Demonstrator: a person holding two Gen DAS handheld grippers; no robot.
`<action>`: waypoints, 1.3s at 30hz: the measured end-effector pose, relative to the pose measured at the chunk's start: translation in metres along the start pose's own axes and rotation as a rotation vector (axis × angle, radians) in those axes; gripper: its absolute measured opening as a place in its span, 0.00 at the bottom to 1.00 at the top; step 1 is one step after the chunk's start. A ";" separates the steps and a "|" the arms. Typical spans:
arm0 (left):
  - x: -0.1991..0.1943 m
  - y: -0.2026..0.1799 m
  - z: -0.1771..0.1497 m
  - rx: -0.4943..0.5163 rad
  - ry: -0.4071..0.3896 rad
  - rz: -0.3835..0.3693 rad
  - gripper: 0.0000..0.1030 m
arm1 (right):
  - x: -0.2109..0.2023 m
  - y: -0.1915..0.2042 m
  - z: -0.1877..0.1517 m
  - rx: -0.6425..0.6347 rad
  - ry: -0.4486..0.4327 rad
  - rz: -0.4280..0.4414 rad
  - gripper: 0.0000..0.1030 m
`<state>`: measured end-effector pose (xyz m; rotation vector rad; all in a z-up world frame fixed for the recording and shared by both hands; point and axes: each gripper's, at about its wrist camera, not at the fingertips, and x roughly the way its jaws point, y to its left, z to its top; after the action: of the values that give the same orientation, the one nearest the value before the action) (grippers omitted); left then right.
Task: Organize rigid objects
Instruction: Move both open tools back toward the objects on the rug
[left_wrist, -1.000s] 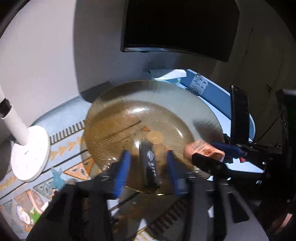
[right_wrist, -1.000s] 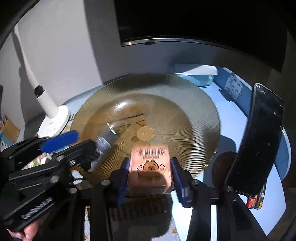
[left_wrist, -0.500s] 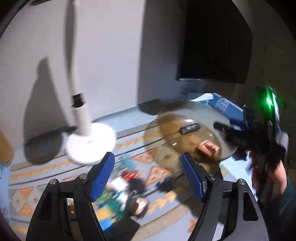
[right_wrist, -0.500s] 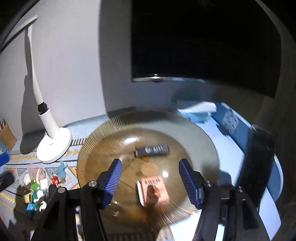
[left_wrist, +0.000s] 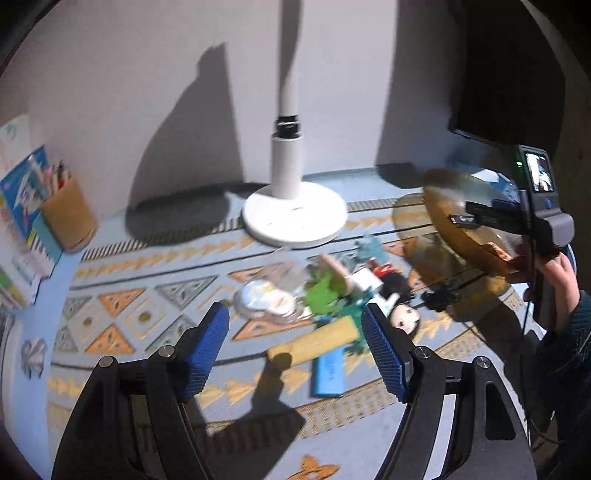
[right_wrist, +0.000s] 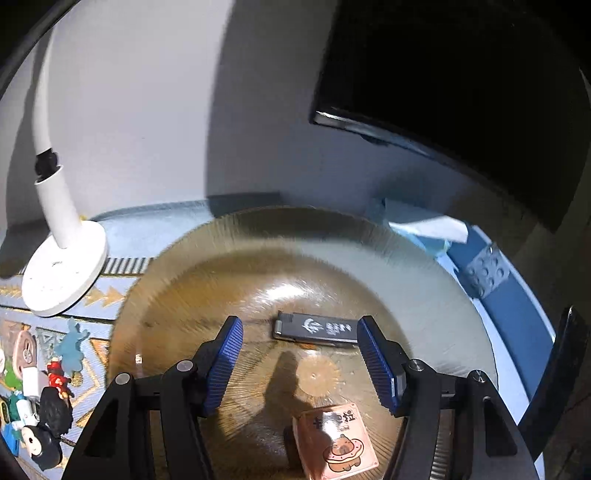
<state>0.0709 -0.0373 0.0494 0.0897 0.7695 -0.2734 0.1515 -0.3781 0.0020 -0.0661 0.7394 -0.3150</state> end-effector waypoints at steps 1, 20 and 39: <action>0.000 0.004 -0.002 -0.010 0.002 0.002 0.71 | -0.001 -0.004 -0.001 0.014 0.004 -0.006 0.61; -0.006 0.032 -0.044 -0.010 0.072 -0.031 0.71 | -0.039 -0.027 -0.031 0.149 -0.009 -0.042 0.61; 0.047 0.000 -0.019 0.319 0.157 -0.201 0.70 | -0.135 0.077 -0.120 0.007 0.073 0.394 0.86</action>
<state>0.0900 -0.0440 0.0026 0.3390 0.8873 -0.5842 -0.0027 -0.2575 -0.0121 0.0983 0.8057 0.0562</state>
